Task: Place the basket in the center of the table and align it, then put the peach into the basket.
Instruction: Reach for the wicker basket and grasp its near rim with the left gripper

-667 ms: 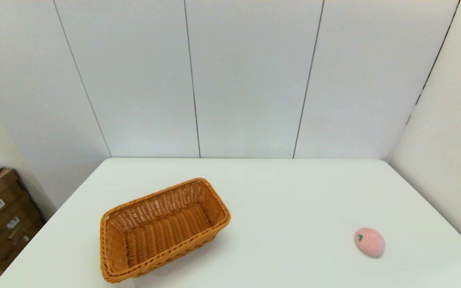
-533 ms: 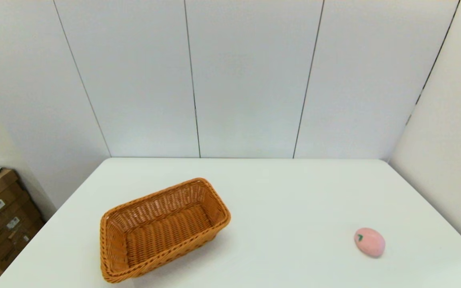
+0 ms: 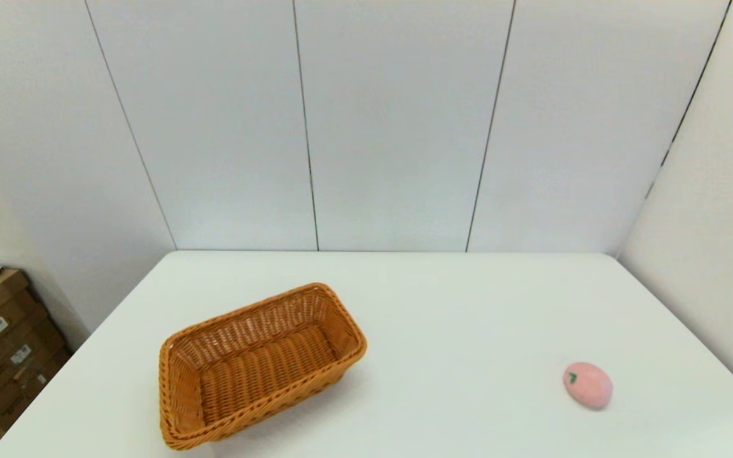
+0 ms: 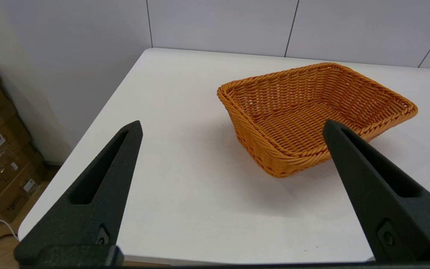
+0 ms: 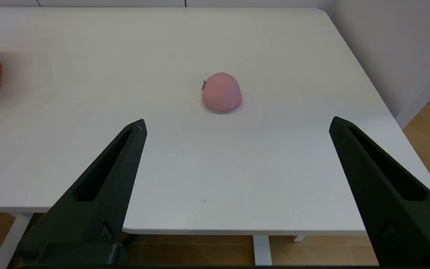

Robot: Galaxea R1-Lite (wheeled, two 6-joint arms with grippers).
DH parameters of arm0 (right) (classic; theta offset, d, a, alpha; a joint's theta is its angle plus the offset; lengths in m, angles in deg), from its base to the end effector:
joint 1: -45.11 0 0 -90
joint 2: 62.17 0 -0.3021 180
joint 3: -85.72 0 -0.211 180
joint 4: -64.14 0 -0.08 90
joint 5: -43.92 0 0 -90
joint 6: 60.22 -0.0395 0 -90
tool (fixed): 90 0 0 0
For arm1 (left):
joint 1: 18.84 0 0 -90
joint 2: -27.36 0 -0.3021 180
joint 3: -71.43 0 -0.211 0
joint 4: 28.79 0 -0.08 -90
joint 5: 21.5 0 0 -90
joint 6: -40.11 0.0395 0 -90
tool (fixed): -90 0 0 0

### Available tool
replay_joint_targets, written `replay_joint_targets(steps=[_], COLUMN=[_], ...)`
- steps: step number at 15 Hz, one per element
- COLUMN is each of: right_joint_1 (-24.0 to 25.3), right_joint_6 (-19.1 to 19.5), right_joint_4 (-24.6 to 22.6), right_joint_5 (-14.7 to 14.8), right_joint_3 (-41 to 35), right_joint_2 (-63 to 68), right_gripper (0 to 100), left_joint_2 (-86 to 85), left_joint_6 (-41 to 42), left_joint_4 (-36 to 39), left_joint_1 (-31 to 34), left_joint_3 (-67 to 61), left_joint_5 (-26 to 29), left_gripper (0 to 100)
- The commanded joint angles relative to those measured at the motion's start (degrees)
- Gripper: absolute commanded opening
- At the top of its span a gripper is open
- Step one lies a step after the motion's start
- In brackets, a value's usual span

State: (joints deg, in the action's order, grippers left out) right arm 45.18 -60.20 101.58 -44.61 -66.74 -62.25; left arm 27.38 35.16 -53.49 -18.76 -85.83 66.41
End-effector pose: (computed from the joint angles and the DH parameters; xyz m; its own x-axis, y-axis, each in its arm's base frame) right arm 0.0026 -0.0010 0.0770 0.9851 -0.0245 -0.1705 0.0240 0.9997 -0.0047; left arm 0.0119 0.0015 0.0775 0.9987 0.0379 -0.0345 -0.0407 0.9956 -0.0850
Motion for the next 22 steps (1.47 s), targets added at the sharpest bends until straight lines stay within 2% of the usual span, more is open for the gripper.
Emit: replay_joint_targets(steps=[1,9,13,16,19,22], right_joint_1=[0.01,0.01,0.01,0.01,0.01,0.01], right_joint_6=[0.06,-0.02,-0.02,-0.02,0.06,0.06], right_joint_4=[0.04,0.04,0.13,0.04,0.13,0.04], right_joint_5=[0.02,0.02,0.02,0.02,0.02,0.02], right_joint_3=[0.01,0.01,0.01,0.01,0.01,0.01], right_joint_2=[-0.01,-0.01,-0.01,-0.01,-0.01,-0.01], right_gripper=[100,100,100,100,100,100], left_joint_2=[-0.11,3.67,34.52,55.70,72.31,85.84], left_joint_6=[-0.15,-1.55,-18.69,-24.93,-33.37,-38.64], left_joint_4=[-0.04,-5.75,-9.00,-14.28,-14.71,-13.04], left_joint_1=[0.01,0.01,0.19,0.19,-0.25,-4.47], left_joint_3=[0.59,9.73,21.77,27.93,32.32,33.90], left_joint_5=[-0.20,-0.38,-3.89,-6.35,-6.27,-4.77], left_gripper=[100,100,100,100,100,100])
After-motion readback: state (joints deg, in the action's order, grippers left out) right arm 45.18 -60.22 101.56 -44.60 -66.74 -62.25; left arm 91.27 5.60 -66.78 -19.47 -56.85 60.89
